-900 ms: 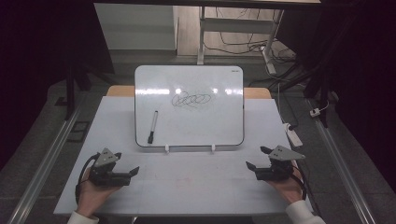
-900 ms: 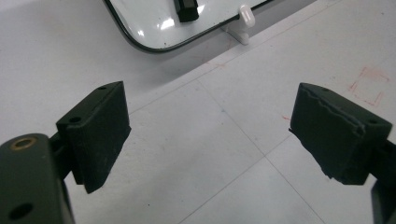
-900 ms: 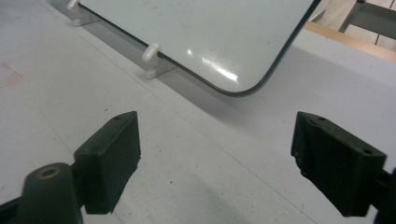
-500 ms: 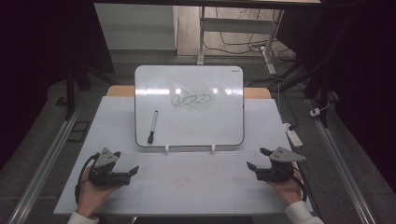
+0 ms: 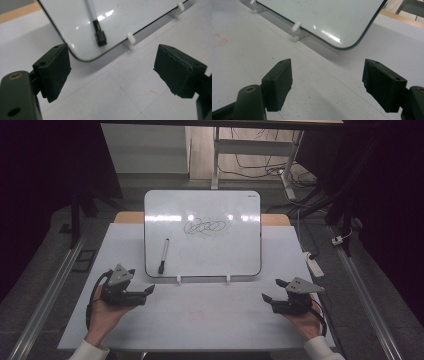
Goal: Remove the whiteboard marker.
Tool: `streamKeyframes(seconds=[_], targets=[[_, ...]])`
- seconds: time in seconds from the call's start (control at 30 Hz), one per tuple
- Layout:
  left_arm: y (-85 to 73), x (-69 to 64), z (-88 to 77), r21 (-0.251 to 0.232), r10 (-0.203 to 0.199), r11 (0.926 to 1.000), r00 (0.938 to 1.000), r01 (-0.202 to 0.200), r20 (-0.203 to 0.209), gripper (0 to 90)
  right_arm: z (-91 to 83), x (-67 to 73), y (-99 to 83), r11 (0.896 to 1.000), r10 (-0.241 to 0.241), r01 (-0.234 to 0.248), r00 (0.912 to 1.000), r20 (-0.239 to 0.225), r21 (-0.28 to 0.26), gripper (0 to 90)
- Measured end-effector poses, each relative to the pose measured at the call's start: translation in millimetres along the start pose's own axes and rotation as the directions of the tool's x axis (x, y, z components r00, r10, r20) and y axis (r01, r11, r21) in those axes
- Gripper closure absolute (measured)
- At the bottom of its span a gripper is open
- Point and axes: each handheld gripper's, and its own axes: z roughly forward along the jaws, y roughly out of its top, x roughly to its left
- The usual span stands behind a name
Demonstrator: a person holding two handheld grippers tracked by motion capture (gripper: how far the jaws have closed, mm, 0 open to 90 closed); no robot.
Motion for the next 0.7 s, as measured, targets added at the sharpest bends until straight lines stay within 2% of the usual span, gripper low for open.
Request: streamKeyframes(seconds=[0.17,0.27,0.4,0.43,0.47,0.5,0.57,0.6,0.63,0.67,0.7], targets=[[25.4,-2.0,9.1,-0.007,0.022,0.9997,0.9997,-0.022,0.006,15.4,2.6,1.3,-0.6,1.000,0.000,0.000,1.0000,-0.003,0.015,24.1],[37.6,-1.6,17.2,-0.010,0.027,0.9996,0.9996,-0.027,-0.009,16.5,2.3,2.0,0.3,1.000,-0.003,0.003,1.0000,-0.001,0.013,24.3],[54.5,-0.4,29.5,-0.005,0.040,0.9992,0.9979,-0.040,-0.052,18.1,3.2,2.3,0.5,1.000,-0.005,0.005,1.0000,0.006,0.013,24.4],[54.5,-0.4,29.5,-0.005,0.040,0.9992,0.9979,-0.040,-0.052,18.6,3.4,2.4,0.2,1.000,-0.003,0.003,1.0000,0.008,0.018,24.4],[62.7,0.7,36.0,0.002,0.052,0.9986,0.9955,-0.052,-0.080,19.1,3.7,2.4,-0.1,1.000,-0.002,0.002,1.0000,0.008,0.019,24.4],[62.7,0.7,36.0,0.002,0.052,0.9986,0.9955,-0.052,-0.080,19.8,3.7,2.4,-0.1,1.000,-0.002,0.002,1.0000,0.008,0.019,24.4],[72.9,3.1,47.1,0.008,0.058,0.9983,0.9915,-0.058,-0.116,21.4,4.6,2.0,-0.9,1.000,0.001,-0.002,1.0000,0.009,0.023,24.5],[72.9,3.1,47.1,0.008,0.058,0.9983,0.9915,-0.058,-0.116,22.3,4.7,2.1,-1.1,1.000,0.003,-0.003,0.9999,0.011,0.024,24.5],[78.4,4.6,54.8,0.017,0.066,0.9978,0.9874,-0.064,-0.144,23.2,4.9,2.1,-1.2,1.000,0.003,-0.003,0.9999,0.012,0.025,24.5],[78.4,4.6,54.8,0.017,0.066,0.9978,0.9874,-0.064,-0.144,24.3,4.9,2.1,-1.2,1.000,0.003,-0.003,0.9999,0.012,0.025,24.5],[82.4,6.5,62.1,0.023,0.068,0.9976,0.9854,-0.065,-0.156,25.9,5.3,1.8,-1.6,1.000,0.001,-0.001,0.9999,0.015,0.026,24.6]])
